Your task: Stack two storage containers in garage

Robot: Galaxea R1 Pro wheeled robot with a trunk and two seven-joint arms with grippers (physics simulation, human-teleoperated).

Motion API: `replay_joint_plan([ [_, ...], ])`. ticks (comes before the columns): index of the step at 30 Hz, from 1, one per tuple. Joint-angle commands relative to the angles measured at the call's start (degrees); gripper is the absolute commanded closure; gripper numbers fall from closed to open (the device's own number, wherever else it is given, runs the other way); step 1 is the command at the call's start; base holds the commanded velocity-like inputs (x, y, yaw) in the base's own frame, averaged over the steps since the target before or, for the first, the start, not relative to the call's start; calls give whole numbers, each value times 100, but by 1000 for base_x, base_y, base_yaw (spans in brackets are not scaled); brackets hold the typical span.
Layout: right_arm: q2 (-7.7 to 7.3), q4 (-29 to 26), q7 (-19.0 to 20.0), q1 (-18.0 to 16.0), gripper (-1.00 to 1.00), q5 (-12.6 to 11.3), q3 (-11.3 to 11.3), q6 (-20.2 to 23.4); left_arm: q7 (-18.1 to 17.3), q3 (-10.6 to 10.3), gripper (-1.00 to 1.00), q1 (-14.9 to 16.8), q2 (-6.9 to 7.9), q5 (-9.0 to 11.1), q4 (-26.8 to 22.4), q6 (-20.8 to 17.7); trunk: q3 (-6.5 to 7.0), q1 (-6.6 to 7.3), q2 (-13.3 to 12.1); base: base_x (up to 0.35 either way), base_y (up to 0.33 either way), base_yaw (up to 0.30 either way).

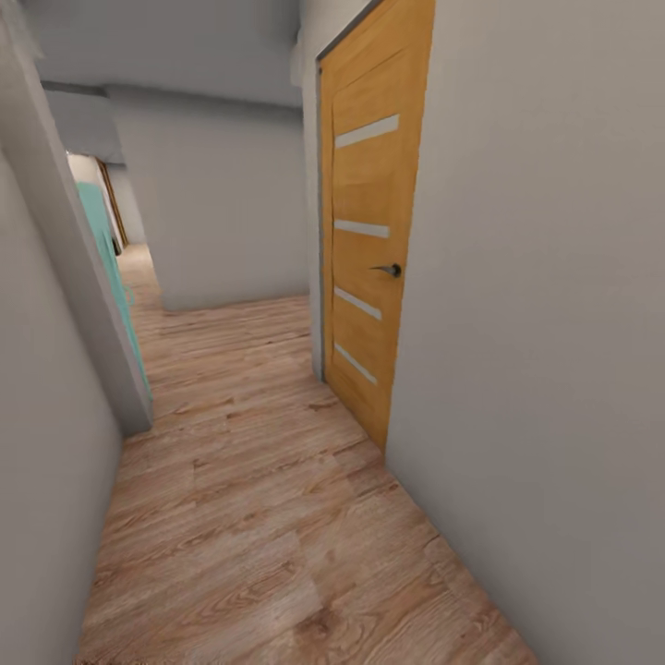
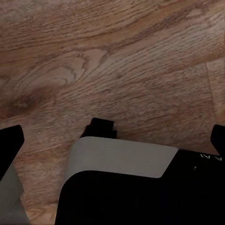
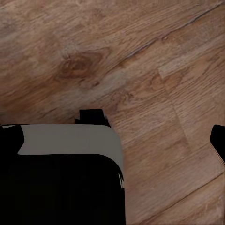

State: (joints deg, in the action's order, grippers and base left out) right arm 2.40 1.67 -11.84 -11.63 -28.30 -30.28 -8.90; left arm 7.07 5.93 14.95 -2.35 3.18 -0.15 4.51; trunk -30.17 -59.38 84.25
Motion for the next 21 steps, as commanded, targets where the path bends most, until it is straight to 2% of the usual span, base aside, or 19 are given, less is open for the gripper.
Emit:
replay_joint_plan([
  [1,5,18,-3,-6,-100,-53,-48,-33,5,31,-100,6,-2,33,7,24,-5,-1,3,88,0,270],
  [21,6,17,-3,-6,-100,-52,-48,-33,4,31,-100,7,-2,33,7,24,-5,-1,3,88,0,270],
])
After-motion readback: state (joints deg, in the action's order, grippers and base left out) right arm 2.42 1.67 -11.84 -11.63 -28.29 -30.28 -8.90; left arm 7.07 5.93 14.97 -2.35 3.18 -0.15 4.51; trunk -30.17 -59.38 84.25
